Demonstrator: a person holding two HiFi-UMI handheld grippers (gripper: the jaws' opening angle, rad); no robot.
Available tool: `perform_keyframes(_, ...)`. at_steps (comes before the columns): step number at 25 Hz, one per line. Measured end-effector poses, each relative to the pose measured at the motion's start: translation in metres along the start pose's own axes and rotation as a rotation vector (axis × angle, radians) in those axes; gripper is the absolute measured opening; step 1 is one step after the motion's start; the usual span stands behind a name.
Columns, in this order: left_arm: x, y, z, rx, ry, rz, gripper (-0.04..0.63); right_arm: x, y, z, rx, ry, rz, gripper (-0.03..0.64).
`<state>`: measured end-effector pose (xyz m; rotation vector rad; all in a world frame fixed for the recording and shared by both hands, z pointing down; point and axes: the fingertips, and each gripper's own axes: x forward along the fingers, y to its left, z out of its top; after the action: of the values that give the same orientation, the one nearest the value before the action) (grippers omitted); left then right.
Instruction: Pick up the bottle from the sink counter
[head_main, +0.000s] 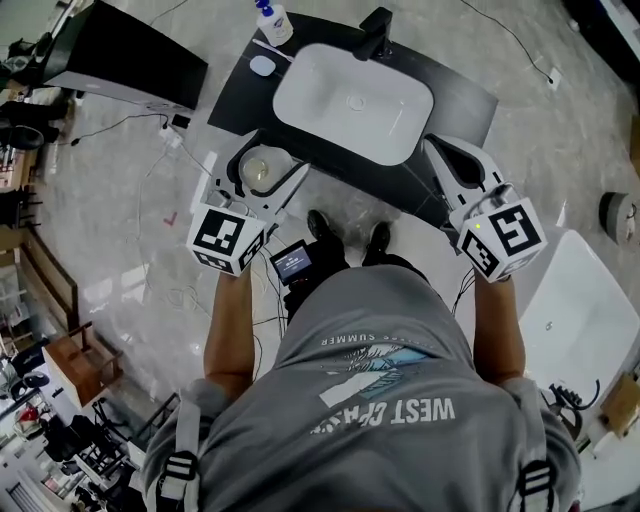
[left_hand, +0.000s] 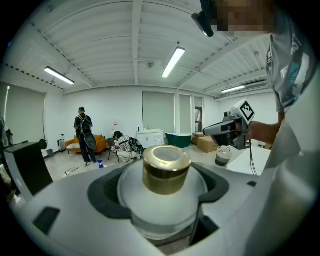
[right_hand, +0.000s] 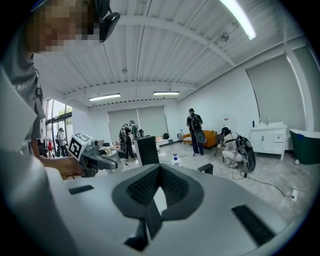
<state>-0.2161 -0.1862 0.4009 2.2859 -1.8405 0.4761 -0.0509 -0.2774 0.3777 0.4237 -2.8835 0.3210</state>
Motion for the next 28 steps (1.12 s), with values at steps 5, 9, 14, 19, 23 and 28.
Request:
perform_keyframes(5, -0.011, 0.002, 0.017, -0.004, -0.02, 0.015, 0.348, 0.001, 0.002, 0.017, -0.03, -0.029, 0.026, -0.003)
perform_keyframes(9, -0.018, 0.003, 0.029, -0.006, -0.033, 0.023, 0.348, 0.003, 0.0, 0.025, -0.045, -0.04, 0.045, -0.003)
perform_keyframes(14, -0.032, 0.008, 0.042, 0.006, -0.046, 0.05, 0.348, 0.001, 0.001, 0.032, -0.052, -0.05, 0.056, -0.003)
perform_keyframes(19, -0.037, 0.014, 0.051, 0.023, -0.058, 0.082, 0.348, 0.003, -0.001, 0.039, -0.088, -0.053, 0.07, -0.005)
perform_keyframes(23, -0.039, 0.02, 0.055, 0.026, -0.064, 0.099, 0.348, 0.005, 0.0, 0.045, -0.131, -0.042, 0.07, -0.005)
perform_keyframes(28, -0.039, 0.026, 0.056, 0.026, -0.068, 0.115, 0.348, 0.009, -0.001, 0.05, -0.139, -0.045, 0.081, -0.005)
